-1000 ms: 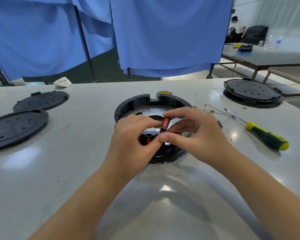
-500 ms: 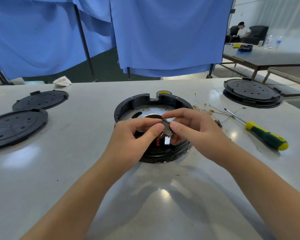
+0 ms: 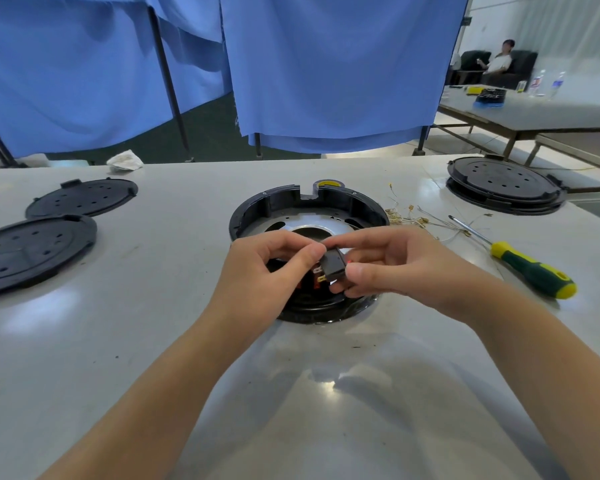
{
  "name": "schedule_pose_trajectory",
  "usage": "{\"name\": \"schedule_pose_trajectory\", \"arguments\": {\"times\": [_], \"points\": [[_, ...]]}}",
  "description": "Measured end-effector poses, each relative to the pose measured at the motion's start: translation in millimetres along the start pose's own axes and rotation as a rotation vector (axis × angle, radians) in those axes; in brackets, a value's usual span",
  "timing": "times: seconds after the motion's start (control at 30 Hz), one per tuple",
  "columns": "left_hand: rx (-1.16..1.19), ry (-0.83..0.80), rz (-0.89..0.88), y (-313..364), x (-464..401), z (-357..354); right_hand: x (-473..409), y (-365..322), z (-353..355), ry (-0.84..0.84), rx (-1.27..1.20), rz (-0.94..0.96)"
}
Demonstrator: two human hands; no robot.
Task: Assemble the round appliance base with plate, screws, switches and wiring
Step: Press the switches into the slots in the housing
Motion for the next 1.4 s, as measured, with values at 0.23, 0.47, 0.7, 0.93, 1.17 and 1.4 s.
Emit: {"name": "schedule_pose_trajectory", "arguments": {"times": [0.23, 0.47, 0.7, 0.93, 1.17, 1.4], "points": [[-0.11, -0.025, -0.012, -3, 2, -3, 4, -17, 17, 0.197, 0.306, 0.148], [-0.442, -0.062, -0.175, 2, 6, -17, 6, -17, 1, 0.18, 0.689, 0.202], [-0.513, -0.107, -0.22, 2, 5, -20, 4, -13, -14, 0.152, 0.994, 0.205], [-0.513, -0.126, -0.233, 1, 5, -19, 4, -13, -15, 0.176, 1.06, 0.245], [-0.516, -0.128, -0.231, 1, 4, -18, 5, -17, -17, 0.206, 1.108, 0.298], [-0.505, -0.116, -0.241, 2, 5, -18, 5, -16, -15, 0.202, 1.068, 0.288]]}}
Point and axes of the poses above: each hand's wrist, its own x-axis away from the middle knuckle, its own z-axis out of the back of the hand, y = z × x, the point moved 7 cm from there along -x, towards the middle knuckle, and after that the axes turned 8 degrees about -x, right-handed, at the moved point
